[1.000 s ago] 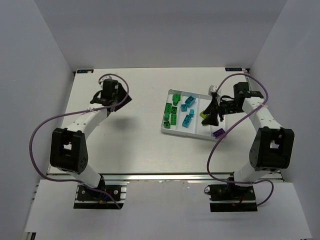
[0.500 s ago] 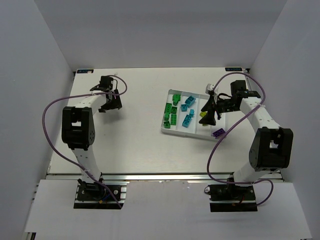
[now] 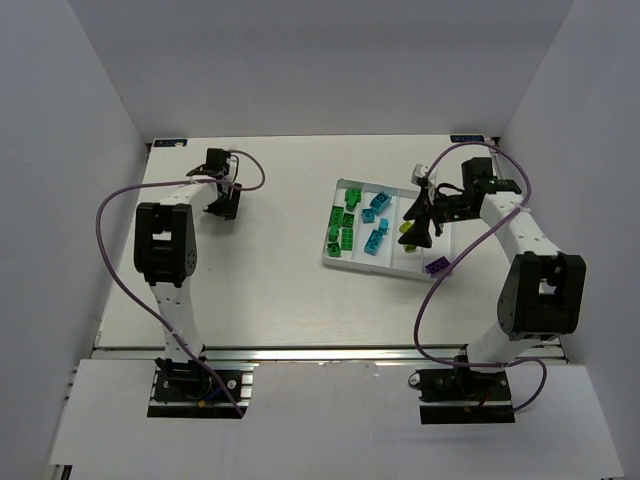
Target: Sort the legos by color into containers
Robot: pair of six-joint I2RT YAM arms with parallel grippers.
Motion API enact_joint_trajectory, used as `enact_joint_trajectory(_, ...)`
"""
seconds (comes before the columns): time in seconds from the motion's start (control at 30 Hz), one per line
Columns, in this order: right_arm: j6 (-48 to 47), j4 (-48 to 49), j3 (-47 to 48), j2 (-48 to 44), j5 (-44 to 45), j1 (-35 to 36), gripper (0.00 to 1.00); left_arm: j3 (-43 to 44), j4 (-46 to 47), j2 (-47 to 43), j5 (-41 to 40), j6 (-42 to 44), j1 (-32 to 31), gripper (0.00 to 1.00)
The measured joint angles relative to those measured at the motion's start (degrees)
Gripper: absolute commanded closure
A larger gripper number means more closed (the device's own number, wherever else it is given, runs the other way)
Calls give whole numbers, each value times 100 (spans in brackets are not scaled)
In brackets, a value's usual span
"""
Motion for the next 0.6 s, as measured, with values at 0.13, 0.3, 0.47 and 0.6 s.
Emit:
enact_joint_trajectory(0.13,17,-22,94,20,2,-63,16,302,81,214,46,352,22,14)
enact_joint_trajectory(0.3,4,-94,195,44,4,-120,16,514,181,374,223,557,140,16)
enact_joint_trajectory(0.47,-28,-164,195,46,35,-273,16,562,354,428,542,614,249,18)
enact_joint_trajectory(0.6,-26,-227,195,46,50,-337,16,505,522,431,798,627,295,21)
